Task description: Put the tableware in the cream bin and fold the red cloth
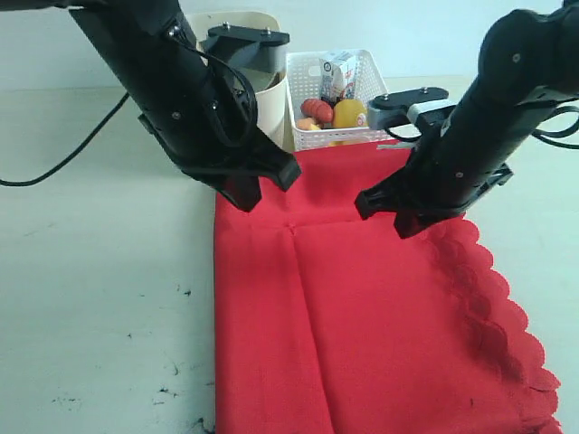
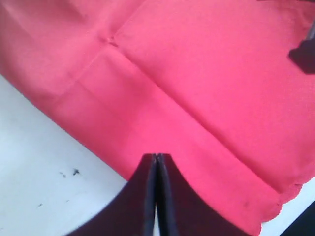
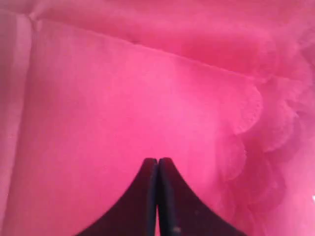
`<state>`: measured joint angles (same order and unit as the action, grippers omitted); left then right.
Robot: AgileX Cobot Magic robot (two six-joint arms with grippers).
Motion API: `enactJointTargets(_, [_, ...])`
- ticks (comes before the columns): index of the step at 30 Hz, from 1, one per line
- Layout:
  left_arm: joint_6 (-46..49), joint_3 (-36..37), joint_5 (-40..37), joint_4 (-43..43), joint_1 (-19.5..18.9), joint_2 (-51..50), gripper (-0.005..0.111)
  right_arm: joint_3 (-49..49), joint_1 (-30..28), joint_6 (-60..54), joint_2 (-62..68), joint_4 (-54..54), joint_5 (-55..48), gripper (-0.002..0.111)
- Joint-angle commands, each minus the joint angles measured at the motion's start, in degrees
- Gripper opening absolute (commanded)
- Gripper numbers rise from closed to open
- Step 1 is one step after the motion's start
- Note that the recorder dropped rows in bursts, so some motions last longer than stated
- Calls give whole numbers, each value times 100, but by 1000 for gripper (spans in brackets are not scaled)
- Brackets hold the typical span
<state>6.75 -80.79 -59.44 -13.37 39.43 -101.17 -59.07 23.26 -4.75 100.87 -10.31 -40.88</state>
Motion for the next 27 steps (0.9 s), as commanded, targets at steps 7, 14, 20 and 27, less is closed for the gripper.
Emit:
enactJointTargets(7, [-570,1013,202,467,-242,1316,2,-589,831,-79,741,-80,69,0])
enactJointTargets(14, [-718,1770,316,510,-576,2136,2,-599,1110,-79,899,-135,160,0])
enactJointTargets(20, [-776,2299,376,541,-864,2870,2,-599,1137,11,1068,-146,226,0])
enactJointTargets(27, [-1080,2653,389,809,-1026,3785,2,-599,1137,199,1319,-53,226,0])
